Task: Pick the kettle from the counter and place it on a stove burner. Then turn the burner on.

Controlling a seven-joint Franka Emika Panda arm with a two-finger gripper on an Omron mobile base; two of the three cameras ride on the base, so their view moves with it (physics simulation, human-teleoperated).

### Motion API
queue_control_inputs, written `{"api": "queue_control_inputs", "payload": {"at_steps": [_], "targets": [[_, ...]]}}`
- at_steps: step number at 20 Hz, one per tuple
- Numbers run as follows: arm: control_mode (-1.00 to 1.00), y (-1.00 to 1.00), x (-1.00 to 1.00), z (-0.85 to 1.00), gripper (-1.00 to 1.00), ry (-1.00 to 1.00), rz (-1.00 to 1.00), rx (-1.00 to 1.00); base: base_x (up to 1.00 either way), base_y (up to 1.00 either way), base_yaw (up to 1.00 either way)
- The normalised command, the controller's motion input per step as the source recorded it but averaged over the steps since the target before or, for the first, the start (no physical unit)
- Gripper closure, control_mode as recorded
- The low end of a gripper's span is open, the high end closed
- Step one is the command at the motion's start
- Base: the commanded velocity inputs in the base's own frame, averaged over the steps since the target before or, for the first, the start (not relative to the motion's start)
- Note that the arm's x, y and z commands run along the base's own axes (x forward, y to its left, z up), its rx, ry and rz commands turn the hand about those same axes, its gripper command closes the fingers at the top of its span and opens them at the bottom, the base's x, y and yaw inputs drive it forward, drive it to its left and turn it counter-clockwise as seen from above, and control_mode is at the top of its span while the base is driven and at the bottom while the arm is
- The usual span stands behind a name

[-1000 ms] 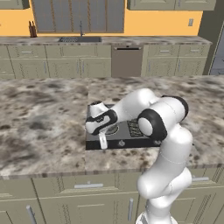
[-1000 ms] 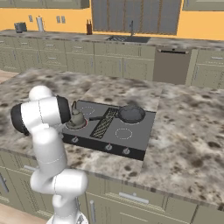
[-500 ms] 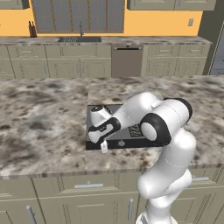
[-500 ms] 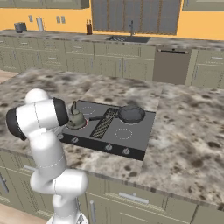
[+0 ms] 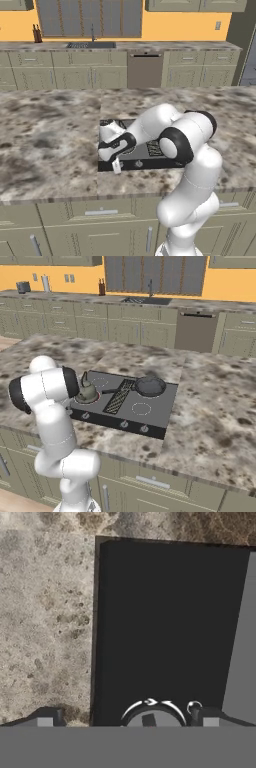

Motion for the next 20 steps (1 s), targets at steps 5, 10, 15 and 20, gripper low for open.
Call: {"api": "queue_control_inputs", "payload": {"at_steps": [5,10,15,20], "targets": [[-1.0,0.0,-0.02,0.07,-1.0,-0.03,0.0,0.0,0.0,0.0,0.0],[-1.0,0.0,-0.12,0.99,-1.0,-0.29,-0.01,0.0,0.0,0.0,0.0],[-1.0,-0.44,-0.75,0.99,-1.0,-0.25,-0.16,0.07,0.0,0.0,0.0],[-1.0,-1.0,-1.0,0.77,-1.0,-0.26,-0.17,0.22,0.0,0.0,0.0]]}}
